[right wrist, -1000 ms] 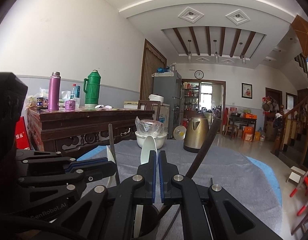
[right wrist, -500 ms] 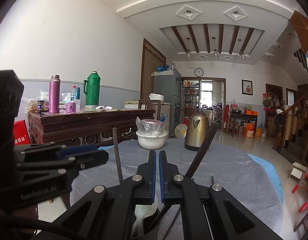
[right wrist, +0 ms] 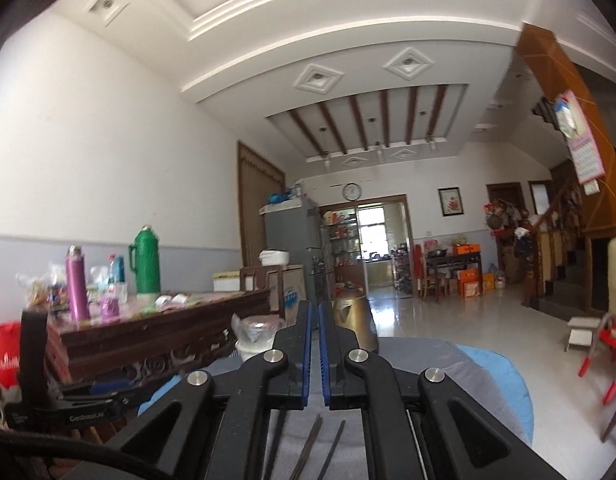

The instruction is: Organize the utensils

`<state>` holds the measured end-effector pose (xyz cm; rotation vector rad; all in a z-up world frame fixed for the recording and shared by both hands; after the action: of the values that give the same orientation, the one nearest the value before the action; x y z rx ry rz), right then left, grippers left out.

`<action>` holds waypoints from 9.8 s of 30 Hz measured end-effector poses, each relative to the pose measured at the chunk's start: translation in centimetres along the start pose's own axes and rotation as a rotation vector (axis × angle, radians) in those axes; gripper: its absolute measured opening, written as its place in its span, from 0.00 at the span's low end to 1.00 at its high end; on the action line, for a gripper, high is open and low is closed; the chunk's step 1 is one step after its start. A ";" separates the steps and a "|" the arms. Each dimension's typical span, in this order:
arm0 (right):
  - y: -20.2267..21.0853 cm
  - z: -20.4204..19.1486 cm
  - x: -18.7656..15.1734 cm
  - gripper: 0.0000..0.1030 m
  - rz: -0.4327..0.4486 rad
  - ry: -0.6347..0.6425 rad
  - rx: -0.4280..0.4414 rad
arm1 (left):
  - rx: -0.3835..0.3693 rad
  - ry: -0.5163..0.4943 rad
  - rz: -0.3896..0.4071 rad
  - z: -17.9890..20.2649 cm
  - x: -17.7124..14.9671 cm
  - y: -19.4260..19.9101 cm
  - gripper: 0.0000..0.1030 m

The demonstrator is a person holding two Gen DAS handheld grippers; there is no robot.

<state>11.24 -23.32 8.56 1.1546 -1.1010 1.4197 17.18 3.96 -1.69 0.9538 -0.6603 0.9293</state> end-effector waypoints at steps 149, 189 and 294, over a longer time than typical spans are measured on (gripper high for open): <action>-3.3 17.7 -16.2 0.67 -0.495 -0.624 0.050 | 0.628 -0.045 -0.237 -12.8 -1.1 -8.5 0.86; -21.4 7.7 -26.6 0.45 -1.096 -0.468 0.316 | 0.121 -0.011 -0.750 -0.4 -3.0 -25.3 0.73; 2.9 3.8 2.0 0.06 -0.319 -0.094 0.034 | -0.064 0.067 -0.014 8.7 10.8 8.9 0.05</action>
<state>8.61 -27.21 10.85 1.3656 -0.9101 1.1493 13.59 2.47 14.31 0.8660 -0.6230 0.9189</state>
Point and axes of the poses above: each gripper's, at about its wrist camera, not at the fingertips, and y roughly against the way its jaws point, z to its right, x to its top, the point moved 10 cm from there along -y, roughly the way its jaws point, and after that the axes turned 15 degrees about y, right-handed, at the moved point
